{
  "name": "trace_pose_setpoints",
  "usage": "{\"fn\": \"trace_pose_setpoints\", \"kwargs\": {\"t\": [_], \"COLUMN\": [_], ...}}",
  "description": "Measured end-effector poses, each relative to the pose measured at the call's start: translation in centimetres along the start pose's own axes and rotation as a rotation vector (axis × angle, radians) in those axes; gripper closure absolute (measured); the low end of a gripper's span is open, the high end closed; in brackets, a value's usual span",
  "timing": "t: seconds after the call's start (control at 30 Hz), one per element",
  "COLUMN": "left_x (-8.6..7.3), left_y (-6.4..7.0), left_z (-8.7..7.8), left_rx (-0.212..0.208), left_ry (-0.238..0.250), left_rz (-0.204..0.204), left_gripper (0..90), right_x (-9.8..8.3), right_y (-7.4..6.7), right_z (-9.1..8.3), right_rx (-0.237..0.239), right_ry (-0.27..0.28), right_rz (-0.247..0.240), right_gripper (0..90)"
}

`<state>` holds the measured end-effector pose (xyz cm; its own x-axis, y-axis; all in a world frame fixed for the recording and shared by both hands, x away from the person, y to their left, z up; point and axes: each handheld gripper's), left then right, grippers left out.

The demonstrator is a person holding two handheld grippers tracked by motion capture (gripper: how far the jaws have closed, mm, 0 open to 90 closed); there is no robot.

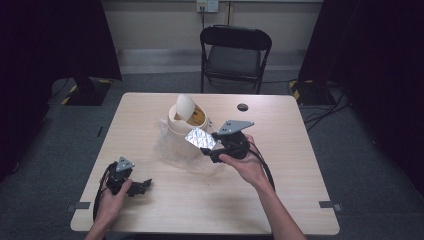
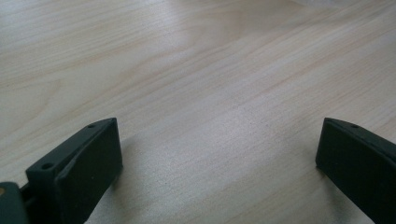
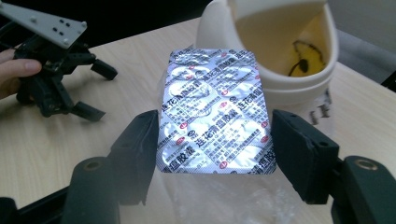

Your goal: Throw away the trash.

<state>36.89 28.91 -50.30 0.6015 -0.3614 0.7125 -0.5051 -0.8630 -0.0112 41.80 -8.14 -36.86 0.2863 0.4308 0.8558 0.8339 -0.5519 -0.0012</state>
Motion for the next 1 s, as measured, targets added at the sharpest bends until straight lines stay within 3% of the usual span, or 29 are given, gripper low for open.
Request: {"fn": "trace_pose_setpoints", "kwargs": {"t": [0.33,0.4,0.57,0.8,1.0], "left_x": [0.0,0.0,0.0,0.0,0.0], "left_y": [0.0,0.0,0.0,0.0,0.0], "left_z": [0.0,0.0,0.0,0.0,0.0], "left_rx": [0.0,0.0,0.0,0.0,0.0], "left_ry": [0.0,-0.002,0.0,0.0,0.0], "left_rz": [0.001,0.003,0.0,0.0,0.0], "left_gripper": [0.0,0.0,0.0,0.0,0.0], "right_x": [2.0,2.4,2.8,4.3,4.3], "right_y": [2.3,3.5,4.6,5.2,6.1], "right_z": [-0.7,-0.6,0.0,2.1,3.4], "right_rx": [-0.055,-0.069,-0.078,-0.097,-0.109], "right_ry": [0.001,-0.01,-0.03,-0.116,-0.176], "right_rz": [-0.007,-0.001,0.013,-0.011,0.0], "right_gripper": [34.0,34.0,34.0,34.0,34.0]}}
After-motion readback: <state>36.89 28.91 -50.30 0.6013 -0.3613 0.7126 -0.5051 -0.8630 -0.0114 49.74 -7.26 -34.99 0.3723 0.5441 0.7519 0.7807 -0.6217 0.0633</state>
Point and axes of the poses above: each handheld gripper's, and its own axes: z roughly forward along the jaws, x roughly out of its top, y roughly to its right, and after that the axes turned 1 degree about z, right-handed
